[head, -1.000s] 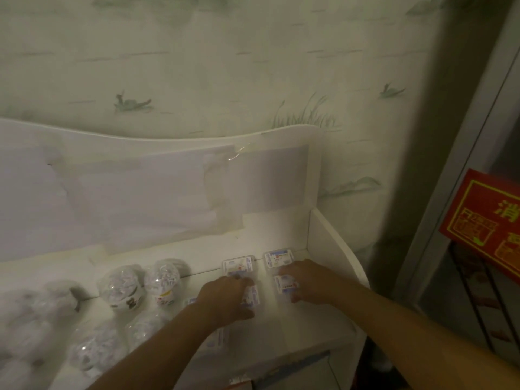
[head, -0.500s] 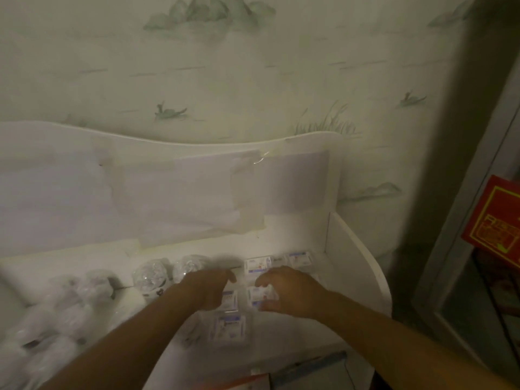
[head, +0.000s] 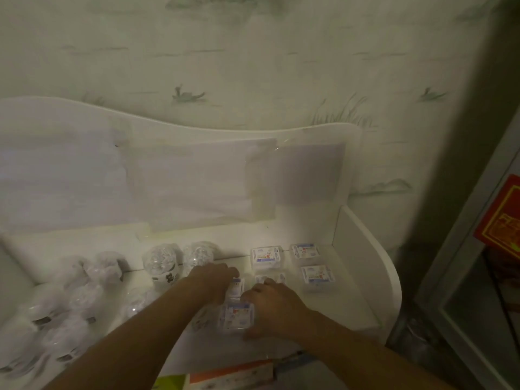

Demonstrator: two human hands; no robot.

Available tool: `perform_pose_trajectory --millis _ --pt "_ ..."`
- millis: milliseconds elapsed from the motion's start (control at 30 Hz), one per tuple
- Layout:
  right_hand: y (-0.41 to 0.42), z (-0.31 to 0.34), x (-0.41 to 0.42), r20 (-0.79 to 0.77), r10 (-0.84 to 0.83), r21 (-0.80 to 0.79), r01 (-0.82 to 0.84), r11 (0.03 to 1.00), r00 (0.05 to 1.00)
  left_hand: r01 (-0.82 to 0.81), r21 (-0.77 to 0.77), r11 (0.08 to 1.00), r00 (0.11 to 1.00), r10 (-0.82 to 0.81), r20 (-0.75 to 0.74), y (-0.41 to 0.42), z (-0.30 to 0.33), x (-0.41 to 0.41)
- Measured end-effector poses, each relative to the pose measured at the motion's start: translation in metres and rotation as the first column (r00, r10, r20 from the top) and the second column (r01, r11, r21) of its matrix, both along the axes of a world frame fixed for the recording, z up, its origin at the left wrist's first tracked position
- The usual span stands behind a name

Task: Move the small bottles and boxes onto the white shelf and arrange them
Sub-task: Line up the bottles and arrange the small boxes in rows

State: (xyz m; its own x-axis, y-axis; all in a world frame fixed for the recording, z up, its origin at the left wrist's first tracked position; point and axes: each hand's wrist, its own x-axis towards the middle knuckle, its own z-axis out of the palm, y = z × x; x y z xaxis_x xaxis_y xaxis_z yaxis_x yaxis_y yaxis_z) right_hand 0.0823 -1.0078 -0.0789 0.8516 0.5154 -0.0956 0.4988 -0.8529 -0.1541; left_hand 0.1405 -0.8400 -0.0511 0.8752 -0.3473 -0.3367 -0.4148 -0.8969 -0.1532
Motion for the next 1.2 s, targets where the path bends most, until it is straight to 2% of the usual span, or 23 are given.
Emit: perform_pose_trajectory --millis 233,367,533,700,833,1000,1200 --pt "0.001 -0.002 -0.011 -0.032 0.017 0.098 -0.014 0.995 0.999 0.025 0.049 0.998 1.000 -0.024 -0.014 0.001 0.003 0.004" --pt "-0.013 0.001 -0.008 -0.067 -0.024 0.141 0.033 0.989 0.997 0.061 0.052 0.997 0.995 -0.065 0.079 -0.001 -0.001 0.002" --pt "-0.050 0.007 -0.004 -0.091 -0.065 0.100 0.074 0.992 0.994 0.044 0.005 0.999 0.994 -0.045 0.095 -0.006 0.011 0.003" --pt "-0.085 0.019 -0.006 -0.076 -0.123 0.026 0.125 0.992 0.990 0.049 0.066 0.997 0.998 -0.047 -0.028 -0.019 0.034 -0.004" --pt "-0.109 0.024 -0.003 -0.074 -0.178 -0.015 0.177 0.984 0.981 0.095 0.055 0.994 0.991 -0.089 -0.098 -0.038 0.036 -0.021" --pt "-0.131 0.022 -0.007 -0.132 -0.253 -0.035 0.251 0.967 0.958 0.144 0.077 0.987 0.977 -0.130 -0.169 -0.056 0.033 -0.034" --pt "-0.142 0.017 -0.005 -0.162 -0.330 -0.120 0.314 0.942 0.930 0.148 -0.010 0.989 0.978 -0.148 -0.146 -0.064 0.026 -0.037"
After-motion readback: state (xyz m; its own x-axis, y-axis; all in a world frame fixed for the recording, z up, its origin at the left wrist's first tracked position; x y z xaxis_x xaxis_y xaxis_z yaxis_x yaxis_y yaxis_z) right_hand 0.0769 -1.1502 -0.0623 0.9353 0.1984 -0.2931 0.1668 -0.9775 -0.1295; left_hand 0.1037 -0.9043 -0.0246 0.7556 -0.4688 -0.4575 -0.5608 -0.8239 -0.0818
